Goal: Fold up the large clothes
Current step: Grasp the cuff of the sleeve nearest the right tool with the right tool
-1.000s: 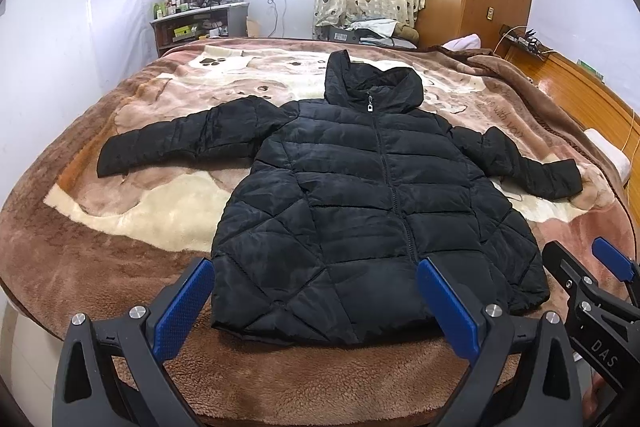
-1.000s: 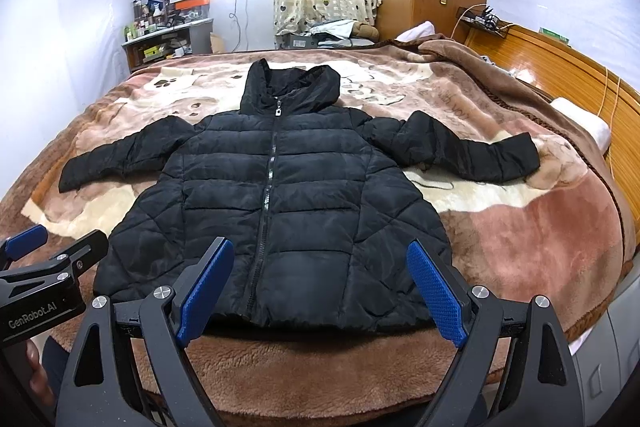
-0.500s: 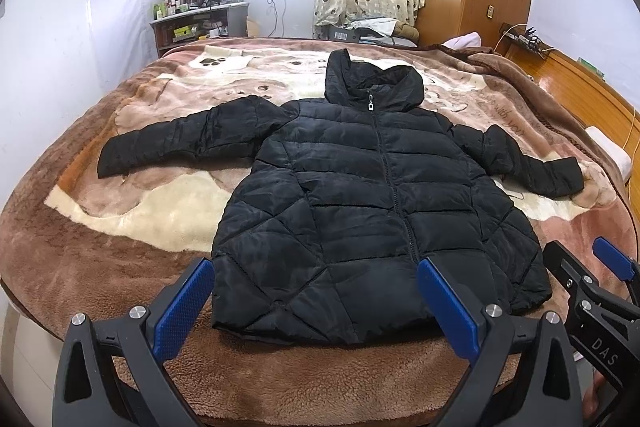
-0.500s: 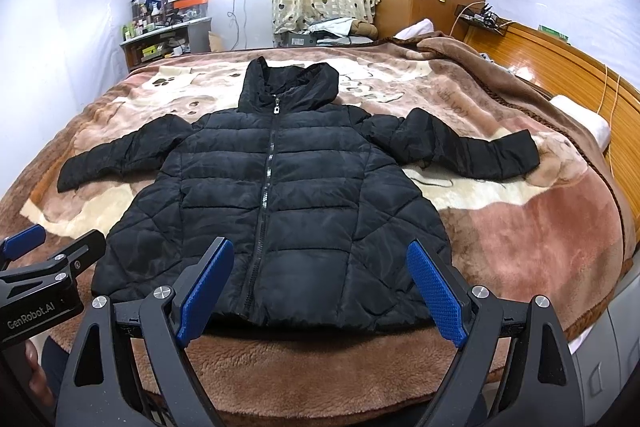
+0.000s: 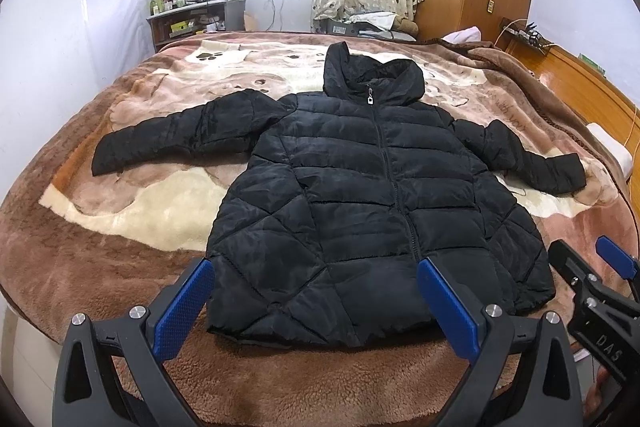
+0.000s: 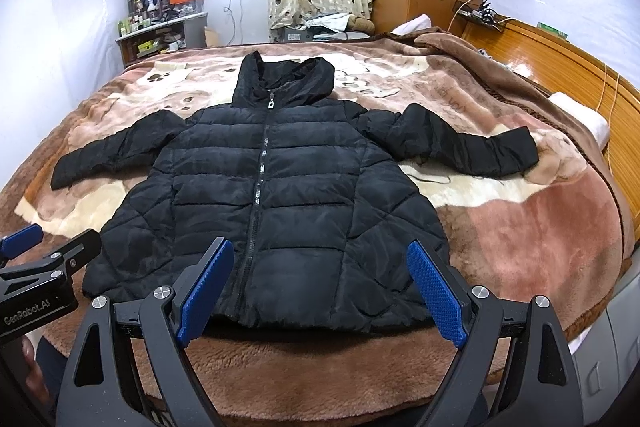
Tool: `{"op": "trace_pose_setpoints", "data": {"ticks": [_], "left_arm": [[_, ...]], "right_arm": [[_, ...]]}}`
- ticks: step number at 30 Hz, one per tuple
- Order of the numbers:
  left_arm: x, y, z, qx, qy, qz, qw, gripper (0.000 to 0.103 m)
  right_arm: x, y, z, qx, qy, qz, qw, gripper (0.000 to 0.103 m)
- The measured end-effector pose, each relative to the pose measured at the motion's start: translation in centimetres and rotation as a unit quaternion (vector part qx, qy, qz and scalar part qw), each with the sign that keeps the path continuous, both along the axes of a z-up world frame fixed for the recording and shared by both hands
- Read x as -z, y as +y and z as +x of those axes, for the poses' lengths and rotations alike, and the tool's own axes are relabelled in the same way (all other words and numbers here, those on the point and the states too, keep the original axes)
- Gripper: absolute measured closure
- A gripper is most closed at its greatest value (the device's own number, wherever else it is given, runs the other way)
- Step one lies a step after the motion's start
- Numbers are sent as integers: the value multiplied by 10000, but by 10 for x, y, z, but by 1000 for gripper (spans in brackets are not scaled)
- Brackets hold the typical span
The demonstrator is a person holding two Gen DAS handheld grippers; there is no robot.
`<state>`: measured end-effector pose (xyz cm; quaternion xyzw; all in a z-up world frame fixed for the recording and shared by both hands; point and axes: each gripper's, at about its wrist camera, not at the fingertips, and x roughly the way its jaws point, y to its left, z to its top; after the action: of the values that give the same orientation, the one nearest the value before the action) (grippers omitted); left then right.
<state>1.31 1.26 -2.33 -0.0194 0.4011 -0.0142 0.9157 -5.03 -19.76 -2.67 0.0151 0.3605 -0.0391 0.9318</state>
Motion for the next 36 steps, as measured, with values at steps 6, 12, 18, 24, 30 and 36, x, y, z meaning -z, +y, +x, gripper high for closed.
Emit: {"op": "trace_pose_setpoints", "data": {"ticks": [6,12,18,24,30,36], "left_arm": [[12,-1,36,253,77,12,9996,0],[41,-3,103,293,258,-200,9990,1],[66,-34,168,614,292,-251,9974,1],[86,-75,220,942,427,-377,9939,1],[106,-109,246,1209,599,-439,9899,1],[120,-126,259,1262,684,-277,9893,1]], "right_arm": [[12,-60,39,118,-75,349,9993,14],[37,-176,96,1179,-84,607,9911,14],[63,-288,134,2426,-100,880,9661,14],[82,-366,158,3285,-77,1033,9388,14],[99,-405,181,3765,108,884,9221,14],[114,-433,200,3966,249,919,9130,14]]}}
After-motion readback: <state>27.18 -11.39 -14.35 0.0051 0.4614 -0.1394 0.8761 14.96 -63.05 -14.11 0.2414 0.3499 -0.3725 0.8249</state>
